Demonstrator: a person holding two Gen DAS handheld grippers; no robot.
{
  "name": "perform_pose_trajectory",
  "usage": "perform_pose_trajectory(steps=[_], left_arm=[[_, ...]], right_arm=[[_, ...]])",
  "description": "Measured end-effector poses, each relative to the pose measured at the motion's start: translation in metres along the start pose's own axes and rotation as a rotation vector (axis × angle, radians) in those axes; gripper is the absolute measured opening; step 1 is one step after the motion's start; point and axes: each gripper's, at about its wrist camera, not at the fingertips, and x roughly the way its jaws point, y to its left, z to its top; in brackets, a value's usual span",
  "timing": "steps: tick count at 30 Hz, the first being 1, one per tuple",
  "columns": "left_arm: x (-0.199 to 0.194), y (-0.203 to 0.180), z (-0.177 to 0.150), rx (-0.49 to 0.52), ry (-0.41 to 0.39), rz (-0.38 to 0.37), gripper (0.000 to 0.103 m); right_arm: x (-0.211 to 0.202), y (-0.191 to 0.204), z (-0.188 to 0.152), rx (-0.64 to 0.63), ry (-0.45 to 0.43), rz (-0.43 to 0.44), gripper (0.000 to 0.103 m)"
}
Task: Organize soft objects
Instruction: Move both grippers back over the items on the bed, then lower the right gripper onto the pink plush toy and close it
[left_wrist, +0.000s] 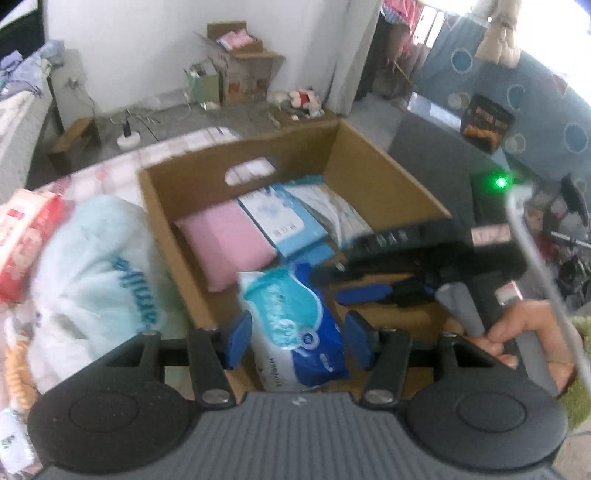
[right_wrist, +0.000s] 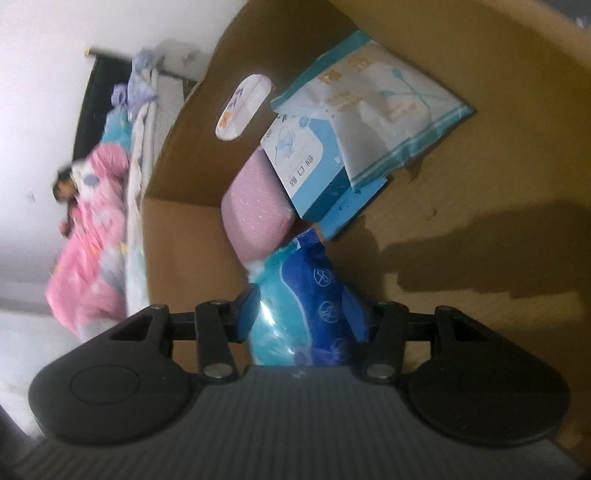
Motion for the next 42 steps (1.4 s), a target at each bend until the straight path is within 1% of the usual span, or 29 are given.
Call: perform_pose_trajectory(steps=[2,4,7,8,9,11,12,14,15,16,17,19,22,25,26,27,30,34,37,39,41,42], left_arm=[[-0.015,0.006,-0.004,-0.003,-0.032,0.001,0.058],[-0.028,0.012,-0.011,-0.009,-0.056,-0.002,0.058],[-0.043,0.021,-0.026,-0.025,-0.077,0.004,0.058],[-0.048,0.024,-0.031,-0.028,-0.082,0.006,0.058],[-0.053,0.027,-0.037,-0.032,-0.087,0.010,0.058],[-0.064,0.036,-0.050,-0.045,-0.104,0.023,0.058],[-0.070,0.040,-0.057,-0.056,-0.114,0.031,0.058],[-0.079,0.051,-0.069,-0.079,-0.133,0.048,0.058],[-0.082,0.057,-0.074,-0.091,-0.139,0.057,0.058],[-0.087,0.064,-0.081,-0.105,-0.145,0.070,0.058],[-0.091,0.070,-0.087,-0.122,-0.151,0.082,0.058],[-0.098,0.083,-0.098,-0.156,-0.160,0.099,0.058],[-0.110,0.103,-0.115,-0.213,-0.178,0.115,0.059],[-0.125,0.121,-0.133,-0.263,-0.205,0.144,0.063],[-0.130,0.126,-0.138,-0.275,-0.215,0.159,0.064],[-0.135,0.130,-0.143,-0.283,-0.222,0.171,0.066],[-0.154,0.146,-0.161,-0.321,-0.255,0.207,0.070],[-0.177,0.165,-0.186,-0.367,-0.293,0.260,0.073],[-0.185,0.173,-0.205,-0.376,-0.290,0.289,0.073],[-0.185,0.174,-0.215,-0.371,-0.281,0.286,0.073],[-0.182,0.170,-0.223,-0.353,-0.272,0.273,0.073],[-0.179,0.167,-0.226,-0.336,-0.262,0.271,0.073]], right_arm=[[-0.001,0.005,-0.001,-0.057,0.013,-0.040,0.062],[0.003,0.009,-0.004,-0.095,0.030,-0.070,0.062],[0.011,0.009,0.003,-0.105,0.056,-0.073,0.062],[0.015,0.011,0.004,-0.112,0.063,-0.075,0.057],[0.021,0.014,0.005,-0.123,0.069,-0.076,0.048],[0.034,0.022,0.006,-0.157,0.082,-0.087,0.047],[0.035,0.027,0.006,-0.178,0.081,-0.084,0.044],[0.043,0.038,0.007,-0.201,0.089,-0.074,0.042],[0.047,0.041,0.007,-0.198,0.097,-0.065,0.042],[0.052,0.045,0.005,-0.201,0.100,-0.076,0.042],[0.053,0.048,0.004,-0.211,0.093,-0.090,0.044],[0.054,0.053,0.001,-0.218,0.077,-0.101,0.045],[0.051,0.048,0.002,-0.162,0.066,-0.089,0.045],[0.043,0.041,0.001,-0.096,0.049,-0.061,0.050],[0.037,0.042,0.000,-0.092,0.029,-0.056,0.057],[0.030,0.043,-0.002,-0.097,0.012,-0.057,0.060],[0.002,0.055,-0.011,-0.145,-0.069,-0.052,0.062],[-0.041,0.078,-0.030,-0.226,-0.168,-0.008,0.064],[-0.068,0.099,-0.051,-0.286,-0.209,0.085,0.065],[-0.076,0.118,-0.071,-0.336,-0.208,0.163,0.068],[-0.072,0.136,-0.096,-0.387,-0.161,0.239,0.069],[-0.066,0.144,-0.105,-0.406,-0.127,0.261,0.069]])
